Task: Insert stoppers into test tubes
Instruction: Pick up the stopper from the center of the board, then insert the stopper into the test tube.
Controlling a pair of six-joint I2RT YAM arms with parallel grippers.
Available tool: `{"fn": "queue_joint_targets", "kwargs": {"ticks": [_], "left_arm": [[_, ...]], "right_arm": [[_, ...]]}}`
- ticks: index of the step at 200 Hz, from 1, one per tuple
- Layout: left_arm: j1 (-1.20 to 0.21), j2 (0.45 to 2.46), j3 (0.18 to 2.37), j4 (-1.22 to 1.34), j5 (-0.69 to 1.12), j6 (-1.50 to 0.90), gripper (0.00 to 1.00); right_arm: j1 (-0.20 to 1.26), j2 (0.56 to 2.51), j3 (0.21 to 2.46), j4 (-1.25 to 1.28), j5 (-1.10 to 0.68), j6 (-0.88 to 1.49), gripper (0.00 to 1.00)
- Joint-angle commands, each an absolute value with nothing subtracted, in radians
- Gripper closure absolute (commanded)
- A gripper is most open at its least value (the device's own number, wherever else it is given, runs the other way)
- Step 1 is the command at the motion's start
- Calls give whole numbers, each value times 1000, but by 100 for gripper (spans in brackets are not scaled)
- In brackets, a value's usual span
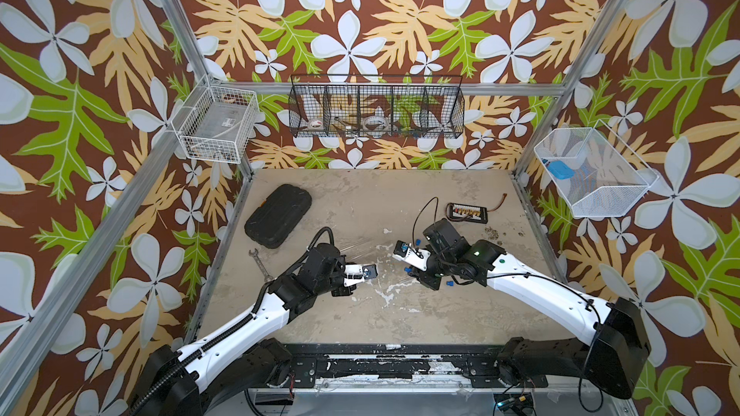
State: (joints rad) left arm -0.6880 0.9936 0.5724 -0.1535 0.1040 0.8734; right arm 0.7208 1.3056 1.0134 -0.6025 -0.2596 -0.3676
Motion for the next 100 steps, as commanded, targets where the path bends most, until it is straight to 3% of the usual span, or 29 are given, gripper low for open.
{"fn": "queue_joint_targets", "kwargs": {"ticks": [1, 100], "left_arm": [[-726, 992, 543, -85, -4, 932, 100], [-767, 953, 483, 2, -59, 975, 100]], "right_arm": [[732, 1293, 1025, -623, -325, -328, 82], [814, 1342, 1054, -565, -376, -304, 82]]}}
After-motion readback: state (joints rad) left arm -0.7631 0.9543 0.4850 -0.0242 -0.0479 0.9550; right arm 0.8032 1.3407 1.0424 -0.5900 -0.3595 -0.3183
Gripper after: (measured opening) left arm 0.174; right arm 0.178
